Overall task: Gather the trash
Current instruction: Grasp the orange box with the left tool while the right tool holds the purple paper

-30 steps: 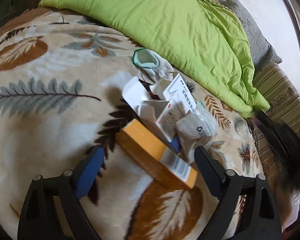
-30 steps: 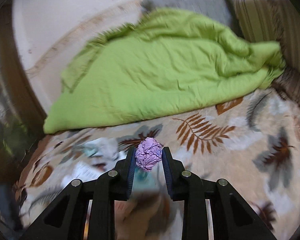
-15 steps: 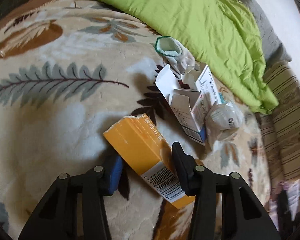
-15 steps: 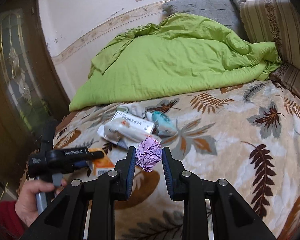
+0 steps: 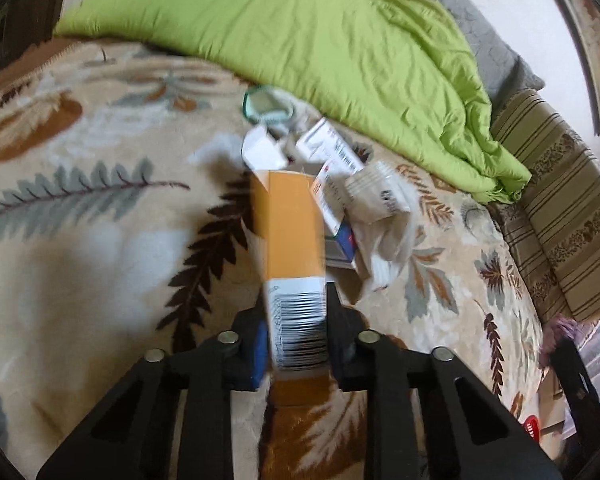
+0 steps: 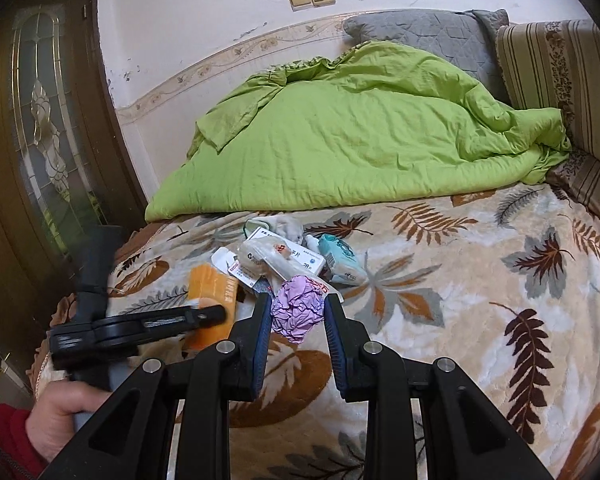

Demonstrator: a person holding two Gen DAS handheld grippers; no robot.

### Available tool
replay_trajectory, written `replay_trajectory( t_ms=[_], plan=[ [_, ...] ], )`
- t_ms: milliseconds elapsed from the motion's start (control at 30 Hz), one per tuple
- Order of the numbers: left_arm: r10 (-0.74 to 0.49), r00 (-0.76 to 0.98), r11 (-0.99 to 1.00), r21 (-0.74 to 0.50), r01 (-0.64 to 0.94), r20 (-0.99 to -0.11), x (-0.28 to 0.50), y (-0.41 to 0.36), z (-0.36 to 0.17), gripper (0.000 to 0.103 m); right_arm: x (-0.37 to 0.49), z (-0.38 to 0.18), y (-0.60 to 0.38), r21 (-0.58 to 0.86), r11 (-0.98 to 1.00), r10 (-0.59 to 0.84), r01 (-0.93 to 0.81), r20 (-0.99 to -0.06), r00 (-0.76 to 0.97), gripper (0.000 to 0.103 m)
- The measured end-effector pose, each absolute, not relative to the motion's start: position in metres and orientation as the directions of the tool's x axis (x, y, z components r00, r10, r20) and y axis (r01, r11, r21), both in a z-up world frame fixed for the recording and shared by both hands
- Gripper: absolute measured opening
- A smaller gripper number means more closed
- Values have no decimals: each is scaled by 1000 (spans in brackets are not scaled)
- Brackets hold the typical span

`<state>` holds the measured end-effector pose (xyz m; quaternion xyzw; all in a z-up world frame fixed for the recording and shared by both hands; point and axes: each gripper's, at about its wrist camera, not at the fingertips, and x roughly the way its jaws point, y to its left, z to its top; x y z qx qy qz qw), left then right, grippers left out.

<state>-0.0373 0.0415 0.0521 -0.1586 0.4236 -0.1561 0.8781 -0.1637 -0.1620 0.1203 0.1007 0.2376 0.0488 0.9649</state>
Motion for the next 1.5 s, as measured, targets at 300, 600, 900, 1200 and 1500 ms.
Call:
replay_trajectory(
  t_ms=[300,600,900,1200,1500],
  plan=[
    [-345,737,938,-236,253,-582,-117,60,106,22,-186,122,-153,233,971,160,-57,-454,876,28],
    [-300,793,953,-130,274,-530,-160,50,107,22,-204,122,-140,219,972,177,-85,-448,877,28],
    [-243,793,964,-47,262,-559,-145,33,85,22,-190,109,-152,248,967,169,-49,-490,855,28],
    [-211,788,968,-13,251,-579,-135,31,76,22,-174,103,-132,227,970,199,-92,-515,834,29],
    [-207,797,964,23,266,-567,-138,24,77,22,-174,100,-135,241,967,197,-78,-520,831,29]
  ],
)
